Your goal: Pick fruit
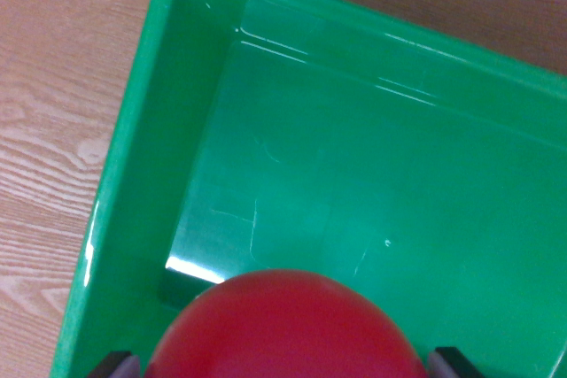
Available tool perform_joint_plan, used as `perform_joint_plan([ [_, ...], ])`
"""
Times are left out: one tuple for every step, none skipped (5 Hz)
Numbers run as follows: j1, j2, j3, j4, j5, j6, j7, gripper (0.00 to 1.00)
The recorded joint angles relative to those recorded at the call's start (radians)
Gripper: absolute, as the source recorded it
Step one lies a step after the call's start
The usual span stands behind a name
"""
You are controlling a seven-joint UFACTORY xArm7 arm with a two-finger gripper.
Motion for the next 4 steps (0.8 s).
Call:
perform_joint_plan([
  [-0.0002,-0.010,0.000,0.024,0.0012,0.034,-0.001,1.00],
  [-0.0002,-0.010,0.000,0.024,0.0012,0.034,-0.001,1.00],
  [-0.0003,-0.019,0.001,0.045,0.0023,0.063,-0.003,1.00],
  [-0.0003,-0.019,0.001,0.045,0.0023,0.063,-0.003,1.00],
])
